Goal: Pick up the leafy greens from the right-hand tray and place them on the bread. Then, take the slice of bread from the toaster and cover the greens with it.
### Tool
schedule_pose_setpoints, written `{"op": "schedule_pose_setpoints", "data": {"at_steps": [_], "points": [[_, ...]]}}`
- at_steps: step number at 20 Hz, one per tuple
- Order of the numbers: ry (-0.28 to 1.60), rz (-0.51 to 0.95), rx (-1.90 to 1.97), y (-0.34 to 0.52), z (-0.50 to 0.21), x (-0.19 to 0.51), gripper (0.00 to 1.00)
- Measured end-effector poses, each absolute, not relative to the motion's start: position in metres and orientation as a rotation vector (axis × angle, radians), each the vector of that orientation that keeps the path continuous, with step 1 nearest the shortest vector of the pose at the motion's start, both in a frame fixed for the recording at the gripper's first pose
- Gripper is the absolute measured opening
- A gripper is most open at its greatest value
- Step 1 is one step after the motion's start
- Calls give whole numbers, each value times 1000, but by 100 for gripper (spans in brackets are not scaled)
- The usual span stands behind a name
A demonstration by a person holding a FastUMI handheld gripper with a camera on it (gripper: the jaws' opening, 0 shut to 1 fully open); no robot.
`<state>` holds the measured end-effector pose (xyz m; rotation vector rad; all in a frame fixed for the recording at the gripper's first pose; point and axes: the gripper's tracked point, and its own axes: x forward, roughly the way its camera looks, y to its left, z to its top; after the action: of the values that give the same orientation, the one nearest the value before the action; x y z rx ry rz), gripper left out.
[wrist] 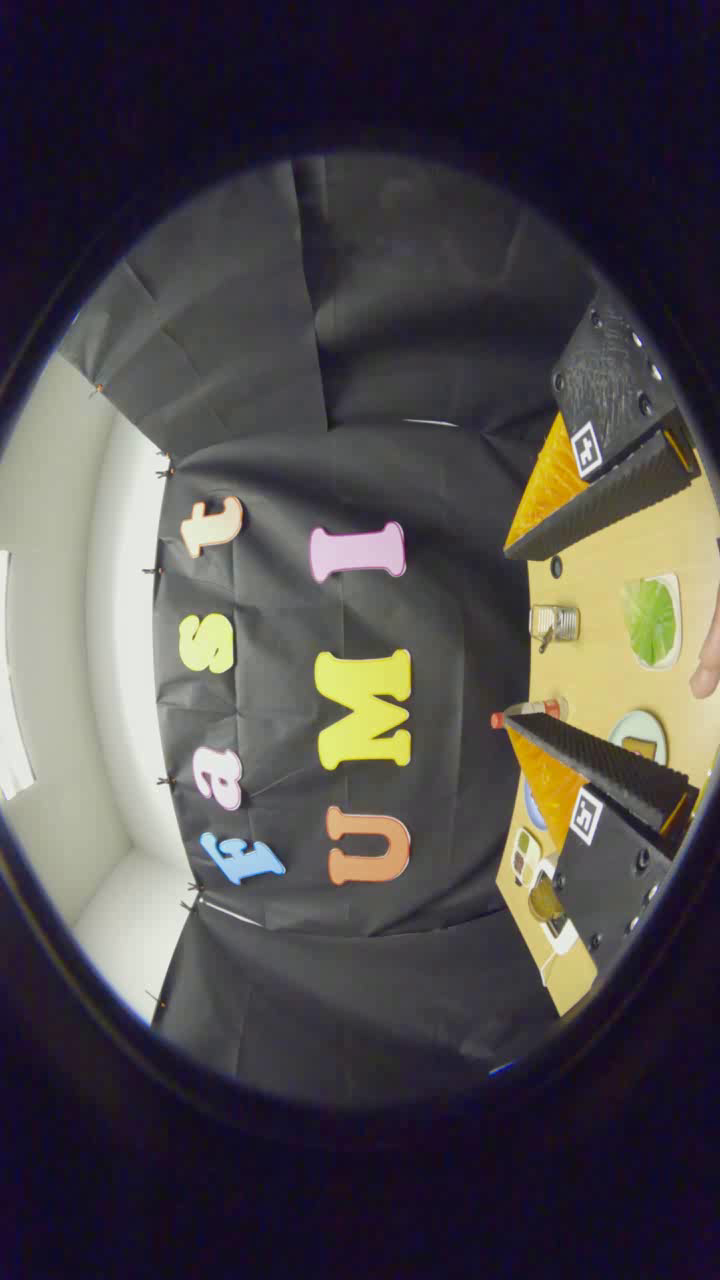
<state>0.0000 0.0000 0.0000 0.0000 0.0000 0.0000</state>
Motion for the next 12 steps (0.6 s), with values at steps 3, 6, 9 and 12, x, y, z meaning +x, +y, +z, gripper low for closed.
{"op": "schedule_pose_setpoints", "data": {"at_steps": [3, 6, 9, 12], "points": [[-19, -26, -15, 22, 12, -8, 95], [-18, -30, -29, 31, 19, -14, 95], [-24, -35, -41, 28, 24, -20, 95], [-20, -33, -62, 20, 23, -19, 95]]}}
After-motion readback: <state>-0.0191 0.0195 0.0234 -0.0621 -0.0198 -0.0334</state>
